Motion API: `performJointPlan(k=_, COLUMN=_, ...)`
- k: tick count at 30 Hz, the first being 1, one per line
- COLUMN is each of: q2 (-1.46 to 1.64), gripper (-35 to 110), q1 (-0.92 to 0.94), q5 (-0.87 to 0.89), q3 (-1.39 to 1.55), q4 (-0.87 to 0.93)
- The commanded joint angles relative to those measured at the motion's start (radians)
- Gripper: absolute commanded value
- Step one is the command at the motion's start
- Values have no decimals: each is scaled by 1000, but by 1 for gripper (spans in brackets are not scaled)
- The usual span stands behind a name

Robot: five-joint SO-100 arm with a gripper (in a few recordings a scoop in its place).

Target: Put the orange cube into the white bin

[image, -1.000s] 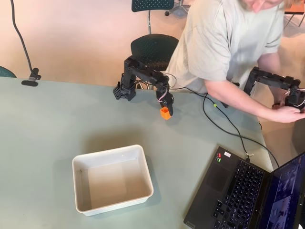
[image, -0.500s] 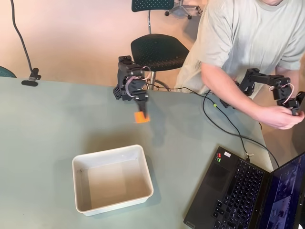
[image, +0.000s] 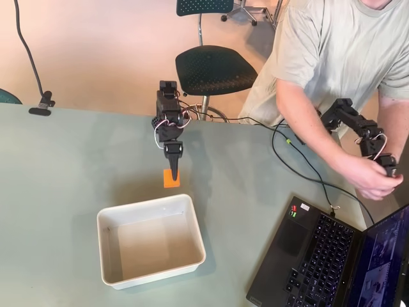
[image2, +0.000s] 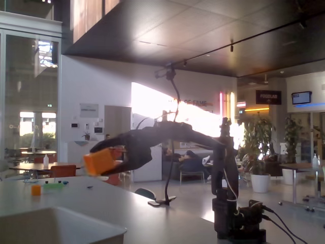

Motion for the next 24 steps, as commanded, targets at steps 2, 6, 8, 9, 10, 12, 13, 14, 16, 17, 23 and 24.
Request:
performJointPlan(k=2, q2=-46, gripper=12, q1=91, q5=8, q3=-52, q4=-144)
performJointPlan(k=6, q2=-130, gripper=12, q1=161, q5=9, q3=-52, q4=-307)
performJointPlan(k=8, q2=-181, gripper=12, q1=190, q5=11, q3=-52, q4=-388)
performJointPlan(k=9, q2=-204, gripper=12, q1=198, q5=11, q3=-52, q4=-425)
performJointPlan(k=10, q2=-227, gripper=12, q1=199, q5=11, q3=-52, q4=-459)
performJointPlan(k=12, q2=-270, gripper=12, q1=199, q5=11, q3=-52, q4=-518)
performJointPlan(k=13, q2=-290, gripper=12, q1=199, q5=11, q3=-52, q4=-548)
performJointPlan(k=14, q2=-310, gripper=12, q1=198, q5=11, q3=-54, q4=-574)
performJointPlan(k=16, q2=-342, gripper=12, q1=192, q5=11, q3=-54, q4=-617)
performJointPlan(k=17, q2=-357, gripper=12, q1=187, q5=11, q3=-54, q4=-632)
performJointPlan(k=23, q2=-377, gripper=12, q1=181, q5=9, q3=-54, q4=-650)
performJointPlan(k=24, q2=-379, gripper=13, q1=178, q5=9, q3=-54, q4=-650)
